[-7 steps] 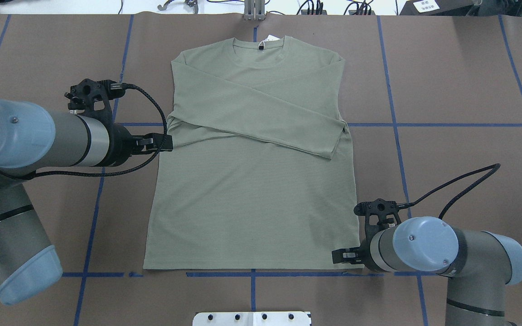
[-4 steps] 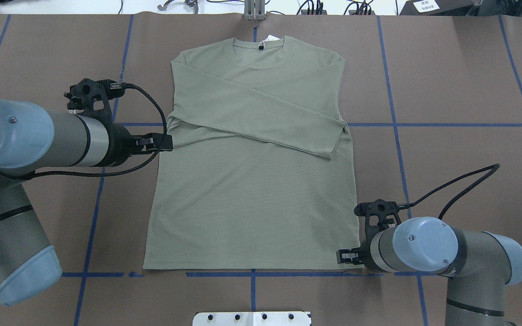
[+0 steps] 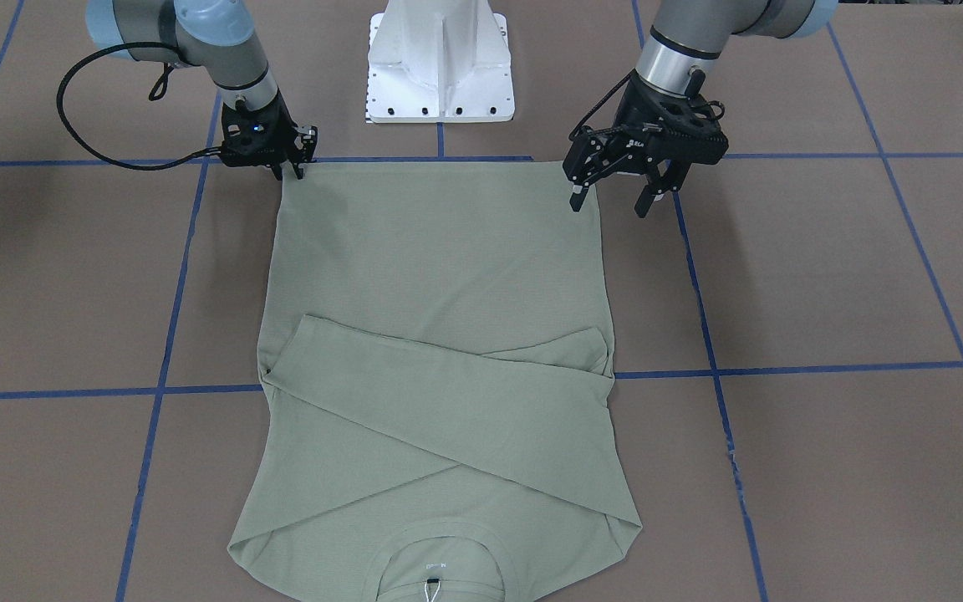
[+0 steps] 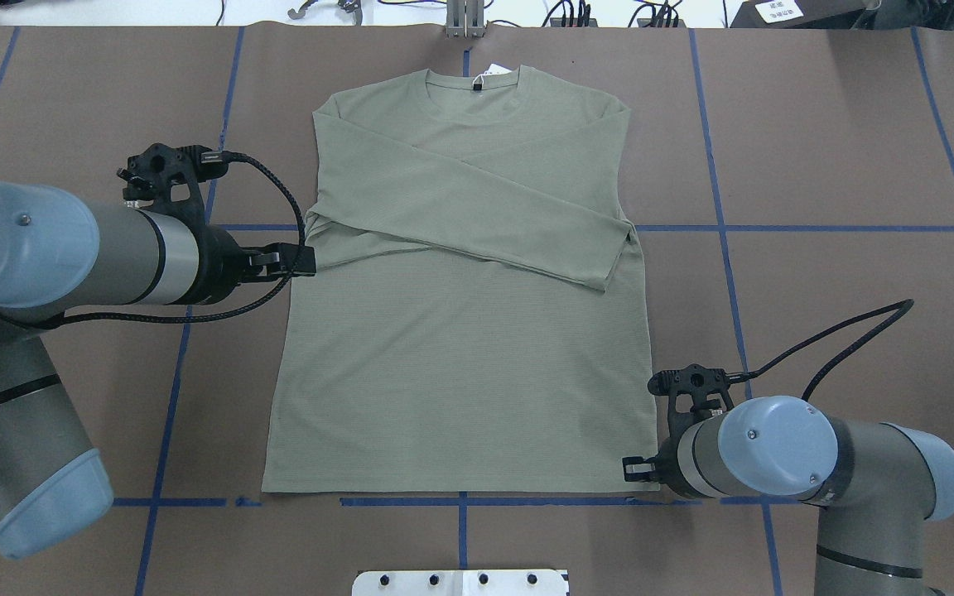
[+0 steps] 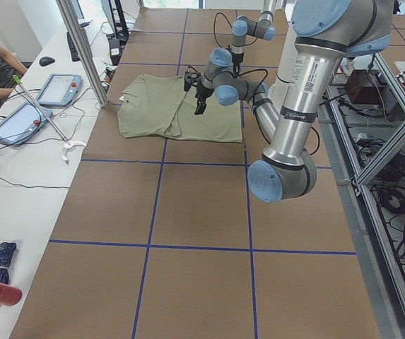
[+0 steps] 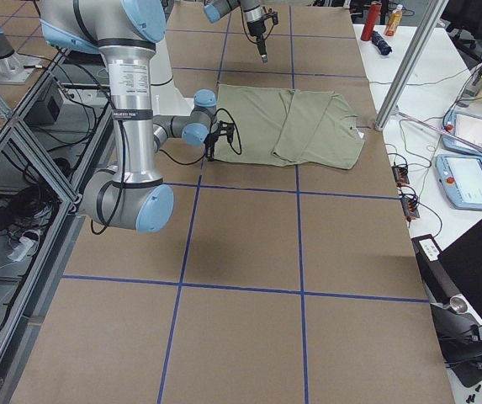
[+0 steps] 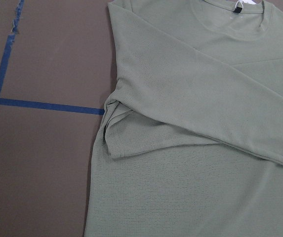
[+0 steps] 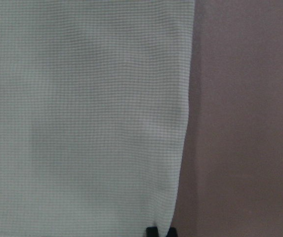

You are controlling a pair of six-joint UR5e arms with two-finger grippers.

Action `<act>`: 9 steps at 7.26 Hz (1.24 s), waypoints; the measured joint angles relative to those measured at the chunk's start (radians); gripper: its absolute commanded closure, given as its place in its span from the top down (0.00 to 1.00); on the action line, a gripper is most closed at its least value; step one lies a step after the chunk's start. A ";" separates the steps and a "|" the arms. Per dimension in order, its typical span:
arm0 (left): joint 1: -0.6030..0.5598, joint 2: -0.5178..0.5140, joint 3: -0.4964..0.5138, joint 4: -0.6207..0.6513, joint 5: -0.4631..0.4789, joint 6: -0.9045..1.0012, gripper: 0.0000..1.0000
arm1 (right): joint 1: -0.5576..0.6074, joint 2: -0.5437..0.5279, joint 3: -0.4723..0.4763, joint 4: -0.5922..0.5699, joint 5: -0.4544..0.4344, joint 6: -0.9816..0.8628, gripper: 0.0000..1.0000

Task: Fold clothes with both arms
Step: 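Position both grippers at the hem corners nearest the robot and grasp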

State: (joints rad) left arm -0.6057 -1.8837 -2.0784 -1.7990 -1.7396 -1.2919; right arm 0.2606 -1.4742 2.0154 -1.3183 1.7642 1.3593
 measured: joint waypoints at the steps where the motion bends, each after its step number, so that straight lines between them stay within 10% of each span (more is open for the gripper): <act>1: 0.001 0.000 0.001 0.000 0.000 -0.001 1.00 | 0.001 0.002 0.002 -0.003 0.015 0.000 0.00; 9: 0.243 0.084 0.037 -0.003 0.019 -0.294 0.99 | 0.047 0.017 0.101 0.005 0.026 0.064 0.00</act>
State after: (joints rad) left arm -0.3629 -1.8001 -2.0410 -1.8020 -1.7208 -1.5862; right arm 0.3075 -1.4574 2.1160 -1.3132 1.7907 1.4231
